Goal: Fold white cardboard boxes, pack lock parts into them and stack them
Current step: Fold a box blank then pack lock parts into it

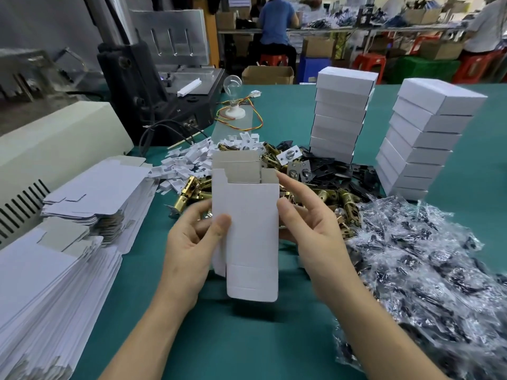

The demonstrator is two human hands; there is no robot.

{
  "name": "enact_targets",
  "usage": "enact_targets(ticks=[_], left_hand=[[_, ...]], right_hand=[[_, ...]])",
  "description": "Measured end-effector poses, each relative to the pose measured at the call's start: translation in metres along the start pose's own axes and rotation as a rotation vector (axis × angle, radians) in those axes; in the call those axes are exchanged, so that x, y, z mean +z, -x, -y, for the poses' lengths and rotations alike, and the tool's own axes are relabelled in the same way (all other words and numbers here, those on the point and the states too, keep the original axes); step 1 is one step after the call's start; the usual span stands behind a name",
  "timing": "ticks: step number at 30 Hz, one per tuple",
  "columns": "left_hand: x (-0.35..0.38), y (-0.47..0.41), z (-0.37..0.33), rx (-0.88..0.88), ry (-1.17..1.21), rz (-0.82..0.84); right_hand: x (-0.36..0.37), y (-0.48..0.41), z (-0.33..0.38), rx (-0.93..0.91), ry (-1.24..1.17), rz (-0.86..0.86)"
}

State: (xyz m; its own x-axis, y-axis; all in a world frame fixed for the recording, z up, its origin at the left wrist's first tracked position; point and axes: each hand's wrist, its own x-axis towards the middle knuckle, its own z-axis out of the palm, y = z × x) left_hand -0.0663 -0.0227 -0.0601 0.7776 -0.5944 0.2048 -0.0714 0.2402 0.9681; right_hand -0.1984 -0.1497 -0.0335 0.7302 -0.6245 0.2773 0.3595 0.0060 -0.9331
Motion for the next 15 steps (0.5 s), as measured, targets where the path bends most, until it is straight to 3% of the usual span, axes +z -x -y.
enact_targets(ticks=[6,15], left_hand=[[-0.002,0.0036,-0.0007,0.191,-0.06,0.038],[-0.0039,0.0048,0.0022,0.188,-0.11,0.116]], right_hand=[[-0.001,0.0008,-0.0016,-0.023,0.096,0.015],[-0.0039,0.0013,-0.0063,0.007,0.267,0.011]])
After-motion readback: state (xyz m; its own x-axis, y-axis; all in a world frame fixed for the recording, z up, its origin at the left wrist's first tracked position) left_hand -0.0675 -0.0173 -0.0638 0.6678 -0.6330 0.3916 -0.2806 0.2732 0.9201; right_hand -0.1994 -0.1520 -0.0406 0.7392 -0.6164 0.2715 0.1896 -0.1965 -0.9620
